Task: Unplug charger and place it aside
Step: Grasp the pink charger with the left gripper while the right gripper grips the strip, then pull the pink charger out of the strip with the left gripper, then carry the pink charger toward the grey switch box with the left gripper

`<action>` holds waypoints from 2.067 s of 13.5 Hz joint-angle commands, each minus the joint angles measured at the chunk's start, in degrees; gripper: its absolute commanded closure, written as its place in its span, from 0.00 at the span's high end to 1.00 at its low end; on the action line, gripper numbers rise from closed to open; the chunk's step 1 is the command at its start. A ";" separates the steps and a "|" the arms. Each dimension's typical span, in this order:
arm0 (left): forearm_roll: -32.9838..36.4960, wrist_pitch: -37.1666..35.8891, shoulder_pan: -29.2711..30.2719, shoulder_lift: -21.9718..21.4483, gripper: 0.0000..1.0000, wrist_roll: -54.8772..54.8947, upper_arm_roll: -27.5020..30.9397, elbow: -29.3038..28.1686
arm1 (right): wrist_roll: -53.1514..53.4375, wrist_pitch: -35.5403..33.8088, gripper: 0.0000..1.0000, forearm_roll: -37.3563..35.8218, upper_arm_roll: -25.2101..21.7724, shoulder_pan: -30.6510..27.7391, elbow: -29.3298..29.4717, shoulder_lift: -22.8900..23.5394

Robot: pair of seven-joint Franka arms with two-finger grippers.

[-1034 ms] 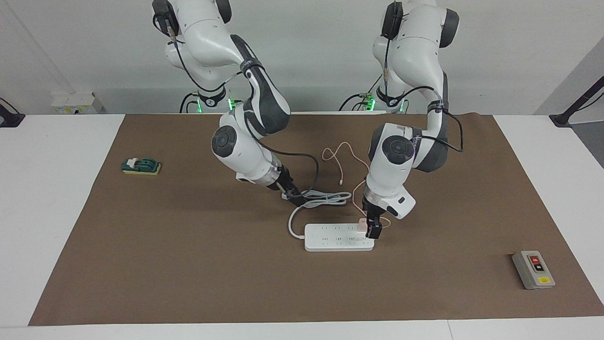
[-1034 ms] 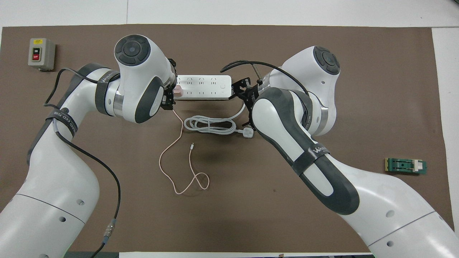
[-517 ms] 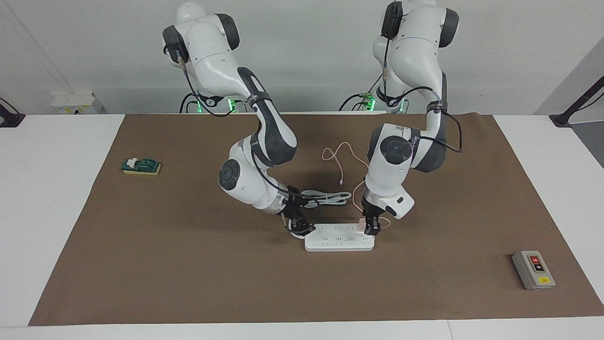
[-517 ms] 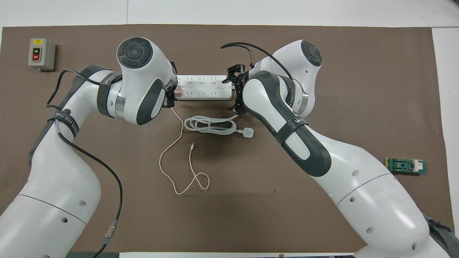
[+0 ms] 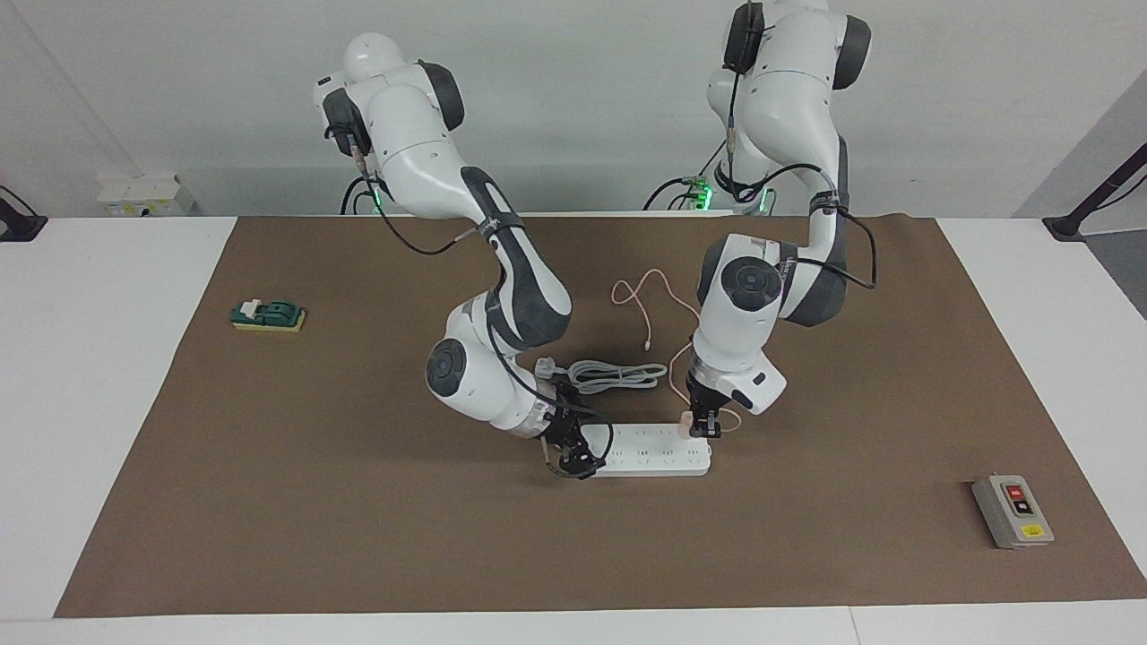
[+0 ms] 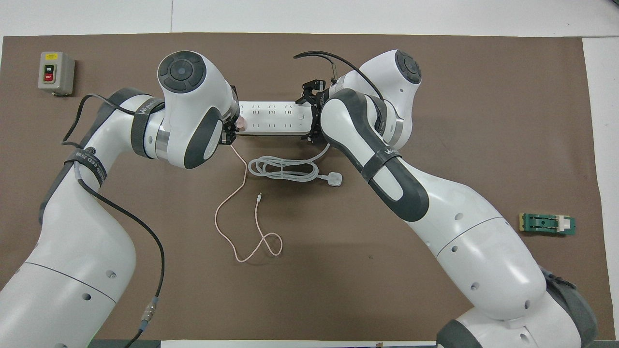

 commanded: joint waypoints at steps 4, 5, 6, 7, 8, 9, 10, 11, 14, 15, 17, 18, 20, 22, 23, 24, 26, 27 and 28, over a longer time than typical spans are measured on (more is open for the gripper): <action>2.07 1.35 -1.34 -2.10 0.00 -1.14 1.06 -3.36 | 0.04 -0.30 1.00 -0.28 -0.45 0.50 5.61 4.16; 2.15 1.43 -1.34 -2.10 0.00 -1.14 0.97 -3.36 | -0.14 -0.22 1.00 -0.45 -0.45 0.50 5.88 4.25; 2.15 1.44 -1.69 -2.10 0.00 -1.14 1.06 -3.36 | -0.40 -0.39 1.00 -0.80 -0.45 0.50 6.14 4.43; 2.15 1.44 -2.22 -2.10 0.00 -1.23 1.06 -3.36 | -0.49 -0.39 1.00 -0.89 -0.45 0.50 6.49 4.52; 2.33 1.44 -2.22 -2.10 0.00 -1.23 1.06 -3.36 | -0.58 -0.05 1.00 -0.89 -0.36 0.59 6.41 4.52; 2.50 1.70 -2.14 -2.10 0.00 -1.23 1.06 -3.45 | -0.58 0.48 1.00 -0.81 -0.28 0.68 6.06 4.52; 2.51 1.61 -2.14 -2.10 0.00 -1.23 1.06 -3.45 | -0.67 2.23 0.85 -0.72 -0.19 0.77 5.10 4.52; 2.51 1.44 -2.22 -2.10 0.00 -1.23 1.06 -3.36 | -0.84 4.42 0.65 -0.72 -0.19 0.86 3.61 4.52; 2.77 1.44 -2.22 -2.10 0.00 -1.23 1.23 -3.27 | -2.16 4.79 0.41 -0.54 -0.19 1.03 2.98 4.43; 3.21 1.61 -2.14 -2.10 0.00 -1.23 1.06 -3.19 | -2.16 4.71 0.41 -0.63 -0.19 1.03 2.98 4.43; 3.30 1.79 -1.70 -2.10 0.00 -1.23 1.06 -3.27 | -2.25 4.53 0.41 -0.63 -0.19 1.03 2.98 4.34; 3.30 1.70 -1.61 -2.10 0.00 -1.14 1.06 -3.19 | -2.25 4.53 0.41 -0.63 -0.19 1.03 2.98 4.34; 3.91 -0.31 -1.35 -2.10 0.00 -0.53 1.23 -1.70 | -2.25 4.44 0.41 -0.72 -0.19 1.03 2.98 4.34; 5.23 -4.08 -0.56 -2.10 0.00 -0.09 1.06 1.02 | -2.25 4.35 0.41 -0.72 -0.19 1.03 3.07 4.34; 5.58 -5.84 -0.21 -2.45 0.00 0.70 1.06 1.99 | -2.25 4.18 0.41 -0.72 -0.19 1.03 3.07 4.34; 5.67 -7.86 0.49 -2.80 0.00 1.66 1.06 3.39 | -2.25 4.18 0.41 -0.72 -0.19 1.03 3.07 4.34; 5.58 -11.73 1.11 -3.50 0.00 4.12 1.23 6.20 | -2.25 4.18 0.41 -0.72 -0.19 1.03 3.07 4.34; 5.50 -14.10 2.07 -4.55 0.00 5.61 1.24 7.44 | -2.25 4.18 0.41 -0.72 -0.19 0.94 3.07 4.34; 4.97 -16.47 4.00 -6.56 0.00 8.85 1.24 7.45 | -2.25 4.18 0.42 -0.72 -0.19 0.94 3.07 4.34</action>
